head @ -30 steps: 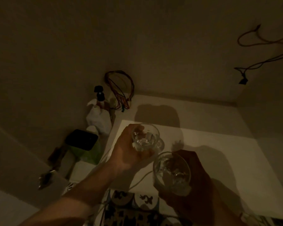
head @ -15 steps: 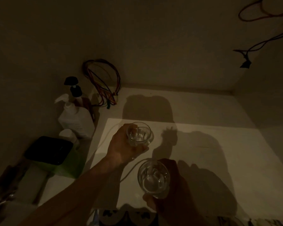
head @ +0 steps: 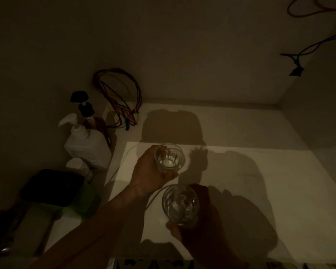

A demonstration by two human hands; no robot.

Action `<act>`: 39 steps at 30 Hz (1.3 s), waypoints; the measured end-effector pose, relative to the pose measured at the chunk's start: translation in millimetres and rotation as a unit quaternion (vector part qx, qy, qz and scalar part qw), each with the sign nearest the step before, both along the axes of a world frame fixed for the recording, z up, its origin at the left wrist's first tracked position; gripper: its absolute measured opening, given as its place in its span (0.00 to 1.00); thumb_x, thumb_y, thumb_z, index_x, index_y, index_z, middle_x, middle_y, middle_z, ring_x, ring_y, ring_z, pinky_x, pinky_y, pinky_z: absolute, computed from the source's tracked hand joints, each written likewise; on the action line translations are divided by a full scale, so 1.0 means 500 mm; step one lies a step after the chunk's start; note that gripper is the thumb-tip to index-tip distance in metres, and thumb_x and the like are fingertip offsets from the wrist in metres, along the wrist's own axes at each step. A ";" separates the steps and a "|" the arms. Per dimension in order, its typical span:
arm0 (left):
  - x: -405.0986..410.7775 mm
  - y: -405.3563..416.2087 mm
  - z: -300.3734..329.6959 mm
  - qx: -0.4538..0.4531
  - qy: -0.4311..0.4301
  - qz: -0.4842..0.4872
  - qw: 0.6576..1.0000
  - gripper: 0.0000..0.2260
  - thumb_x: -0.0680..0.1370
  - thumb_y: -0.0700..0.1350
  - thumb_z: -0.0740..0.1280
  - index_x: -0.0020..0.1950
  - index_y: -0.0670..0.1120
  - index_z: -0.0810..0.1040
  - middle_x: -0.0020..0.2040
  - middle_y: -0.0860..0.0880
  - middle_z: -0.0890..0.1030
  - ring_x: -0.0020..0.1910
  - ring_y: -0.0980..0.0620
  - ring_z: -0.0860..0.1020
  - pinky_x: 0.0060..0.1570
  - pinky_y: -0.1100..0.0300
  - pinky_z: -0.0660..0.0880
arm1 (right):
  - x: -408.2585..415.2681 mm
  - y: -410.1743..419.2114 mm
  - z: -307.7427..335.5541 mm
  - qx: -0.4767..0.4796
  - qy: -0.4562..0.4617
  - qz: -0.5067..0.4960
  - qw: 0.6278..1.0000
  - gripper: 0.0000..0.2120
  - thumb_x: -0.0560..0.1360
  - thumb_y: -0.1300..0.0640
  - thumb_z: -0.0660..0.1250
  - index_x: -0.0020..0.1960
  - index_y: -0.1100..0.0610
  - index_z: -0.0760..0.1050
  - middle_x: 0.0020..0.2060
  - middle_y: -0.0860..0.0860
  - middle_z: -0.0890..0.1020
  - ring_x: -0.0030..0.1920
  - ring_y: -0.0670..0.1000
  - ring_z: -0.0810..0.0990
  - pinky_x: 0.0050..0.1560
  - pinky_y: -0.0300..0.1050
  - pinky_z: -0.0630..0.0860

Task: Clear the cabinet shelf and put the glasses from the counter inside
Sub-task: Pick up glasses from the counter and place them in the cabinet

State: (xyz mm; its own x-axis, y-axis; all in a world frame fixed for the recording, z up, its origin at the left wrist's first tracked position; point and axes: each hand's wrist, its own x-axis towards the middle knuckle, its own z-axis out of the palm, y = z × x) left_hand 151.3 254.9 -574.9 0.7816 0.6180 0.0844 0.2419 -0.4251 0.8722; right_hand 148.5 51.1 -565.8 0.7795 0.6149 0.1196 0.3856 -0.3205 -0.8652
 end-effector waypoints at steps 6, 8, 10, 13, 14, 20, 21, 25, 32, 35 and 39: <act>-0.003 0.002 0.017 0.019 0.016 -0.036 0.999 0.37 0.59 0.55 0.83 0.65 0.60 0.72 0.60 0.61 0.78 0.60 0.62 0.77 0.58 0.68 0.74 | -0.001 0.023 -0.007 -0.012 -0.020 -0.002 1.000 0.33 0.61 0.56 0.83 0.58 0.41 0.70 0.50 0.40 0.81 0.51 0.42 0.82 0.51 0.39 0.81; -0.010 0.005 0.026 0.011 0.006 -0.059 0.998 0.42 0.58 0.57 0.83 0.66 0.65 0.67 0.63 0.65 0.74 0.62 0.69 0.73 0.59 0.75 0.68 | -0.001 0.030 -0.005 -0.012 -0.053 -0.016 0.998 0.35 0.60 0.54 0.83 0.60 0.42 0.69 0.50 0.38 0.80 0.50 0.39 0.81 0.47 0.31 0.78; -0.016 0.013 0.026 0.002 0.027 -0.088 0.996 0.53 0.58 0.54 0.85 0.77 0.55 0.60 0.73 0.57 0.69 0.71 0.64 0.68 0.71 0.66 0.65 | 0.000 0.034 -0.007 -0.006 -0.061 -0.029 0.998 0.35 0.60 0.53 0.82 0.62 0.45 0.70 0.50 0.39 0.80 0.49 0.39 0.81 0.45 0.30 0.77; -0.033 0.026 0.034 -0.029 0.056 -0.094 0.994 0.58 0.61 0.48 0.85 0.81 0.47 0.52 0.78 0.47 0.64 0.76 0.51 0.64 0.75 0.49 0.64 | 0.001 0.044 -0.012 0.003 -0.055 -0.033 0.998 0.33 0.62 0.53 0.81 0.62 0.45 0.69 0.49 0.42 0.81 0.45 0.43 0.83 0.40 0.41 0.81; -0.040 0.030 0.035 -0.032 0.059 -0.086 0.994 0.58 0.61 0.48 0.85 0.82 0.48 0.52 0.77 0.49 0.65 0.76 0.52 0.65 0.75 0.51 0.65 | 0.001 0.048 -0.012 0.001 -0.053 -0.037 0.998 0.34 0.61 0.53 0.81 0.62 0.43 0.69 0.48 0.41 0.82 0.44 0.42 0.83 0.39 0.37 0.80; -0.072 0.049 0.044 -0.055 0.046 -0.015 0.997 0.46 0.66 0.34 0.78 0.79 0.52 0.60 0.71 0.54 0.70 0.70 0.58 0.68 0.66 0.61 0.69 | -0.005 0.081 -0.008 -0.033 -0.015 -0.060 0.998 0.38 0.58 0.50 0.82 0.58 0.35 0.62 0.48 0.39 0.81 0.48 0.42 0.82 0.45 0.40 0.80; -0.074 0.050 0.046 -0.059 0.042 -0.007 0.997 0.44 0.68 0.33 0.76 0.79 0.53 0.61 0.72 0.53 0.70 0.70 0.58 0.68 0.67 0.59 0.70 | -0.006 0.085 -0.009 -0.035 -0.011 -0.062 0.997 0.38 0.58 0.50 0.82 0.59 0.37 0.62 0.49 0.39 0.81 0.48 0.42 0.82 0.46 0.42 0.81; -0.080 0.056 0.053 -0.041 0.041 0.014 0.998 0.37 0.73 0.33 0.69 0.78 0.56 0.62 0.74 0.53 0.71 0.73 0.54 0.68 0.68 0.54 0.70 | -0.004 0.095 -0.008 -0.026 -0.021 -0.069 0.997 0.39 0.59 0.52 0.83 0.62 0.41 0.64 0.48 0.36 0.80 0.47 0.39 0.81 0.44 0.29 0.76; -0.085 0.042 0.057 0.008 0.042 0.024 0.999 0.29 0.78 0.41 0.68 0.77 0.54 0.65 0.76 0.52 0.68 0.75 0.51 0.66 0.72 0.50 0.67 | 0.001 0.106 -0.010 -0.006 -0.029 -0.084 0.996 0.39 0.61 0.58 0.84 0.67 0.54 0.68 0.47 0.38 0.81 0.45 0.33 0.81 0.41 0.22 0.74; -0.090 0.031 0.064 0.042 0.048 0.013 0.998 0.26 0.79 0.48 0.63 0.77 0.52 0.66 0.77 0.50 0.67 0.75 0.48 0.65 0.73 0.45 0.66 | 0.001 0.112 -0.013 -0.019 -0.028 -0.091 0.995 0.41 0.62 0.52 0.83 0.68 0.50 0.65 0.51 0.39 0.81 0.49 0.37 0.82 0.43 0.26 0.77; -0.092 0.028 0.061 0.130 0.084 -0.005 0.988 0.25 0.83 0.56 0.56 0.80 0.50 0.61 0.80 0.50 0.62 0.79 0.50 0.58 0.78 0.51 0.55 | 0.005 0.114 -0.010 -0.047 -0.018 -0.076 0.996 0.52 0.56 0.44 0.85 0.73 0.50 0.62 0.59 0.41 0.78 0.56 0.40 0.78 0.45 0.21 0.69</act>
